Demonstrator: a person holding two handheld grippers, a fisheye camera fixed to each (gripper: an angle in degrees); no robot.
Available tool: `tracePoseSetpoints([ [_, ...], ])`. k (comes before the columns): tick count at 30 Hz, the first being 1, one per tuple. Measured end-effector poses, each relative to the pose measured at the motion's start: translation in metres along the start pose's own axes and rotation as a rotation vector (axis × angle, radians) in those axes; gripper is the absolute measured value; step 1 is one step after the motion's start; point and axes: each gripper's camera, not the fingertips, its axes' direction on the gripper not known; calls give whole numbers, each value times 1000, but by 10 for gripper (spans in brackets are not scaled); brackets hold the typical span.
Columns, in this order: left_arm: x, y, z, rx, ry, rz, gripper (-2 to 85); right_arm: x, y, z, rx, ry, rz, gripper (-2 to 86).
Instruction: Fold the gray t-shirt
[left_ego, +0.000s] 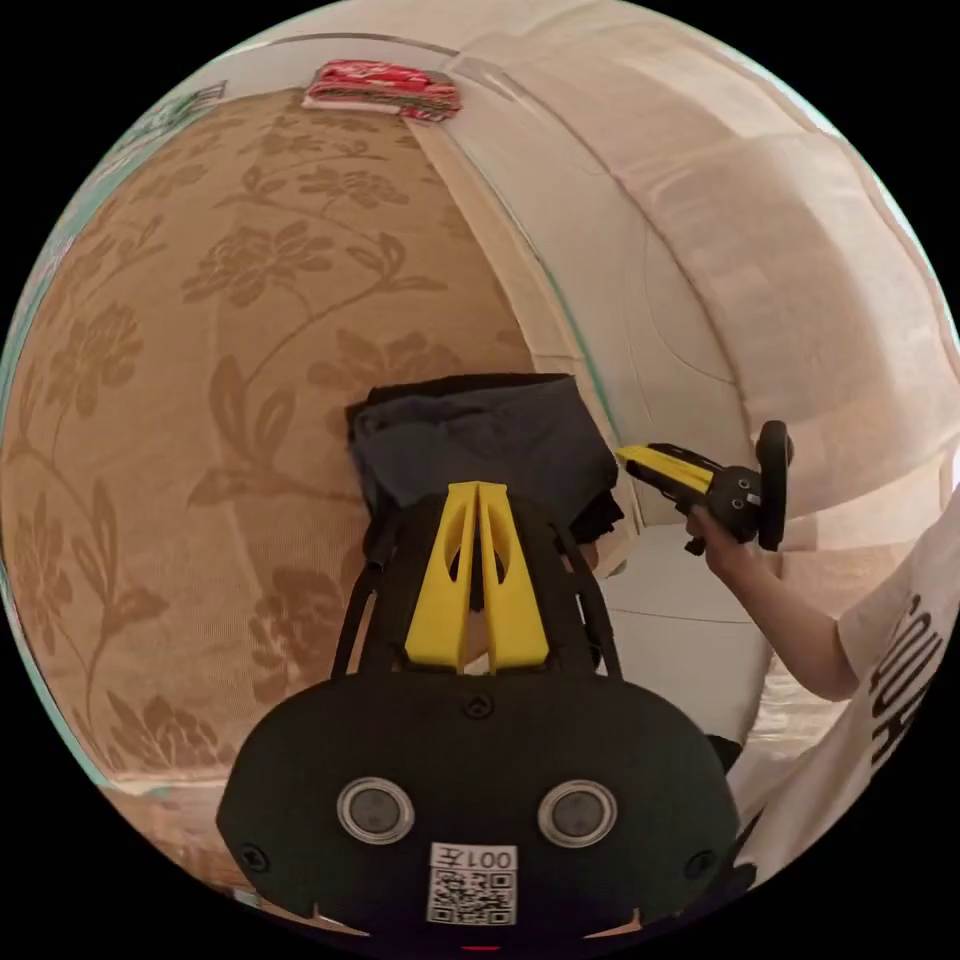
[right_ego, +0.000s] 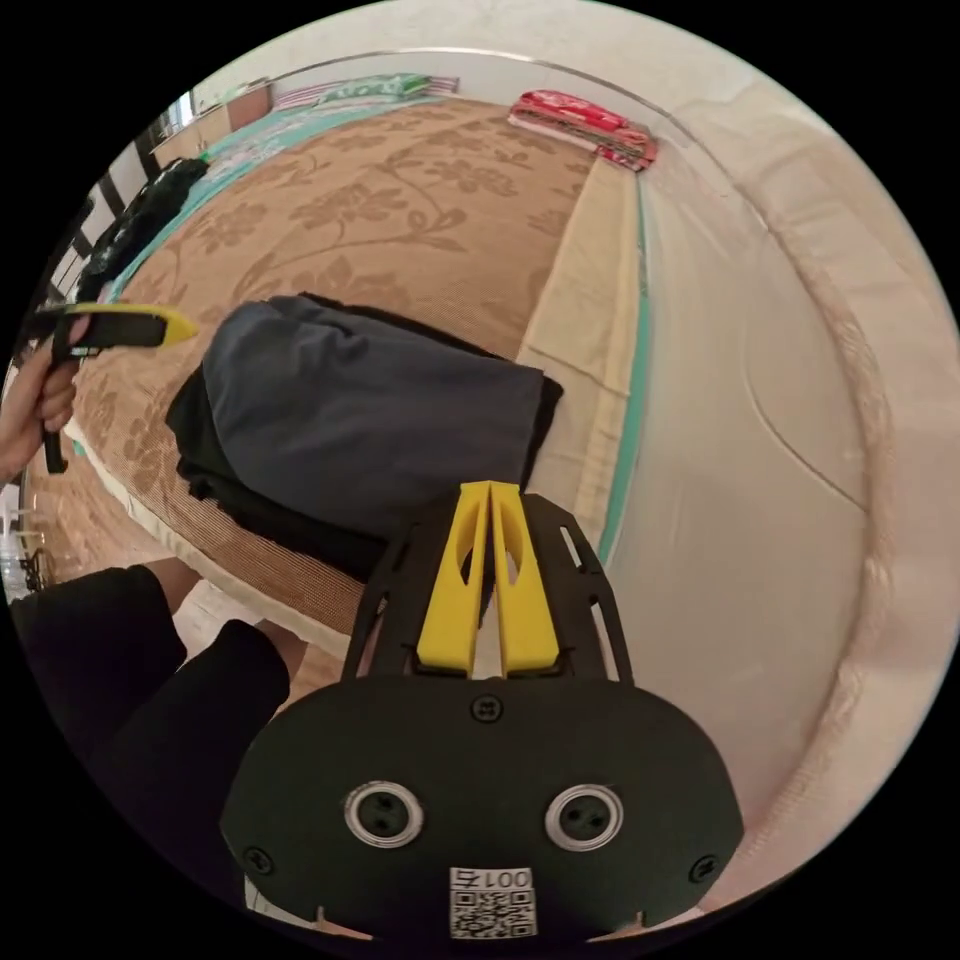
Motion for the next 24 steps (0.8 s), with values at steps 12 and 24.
tracePoseSetpoints([
  [12, 93, -73, 70, -83, -347, 85, -10, 25, 15, 13, -77, 60, -47, 1],
  [24, 211, -57, 88, -194, -440, 382, -9, 59, -69, 42, -25, 168, -92, 0],
])
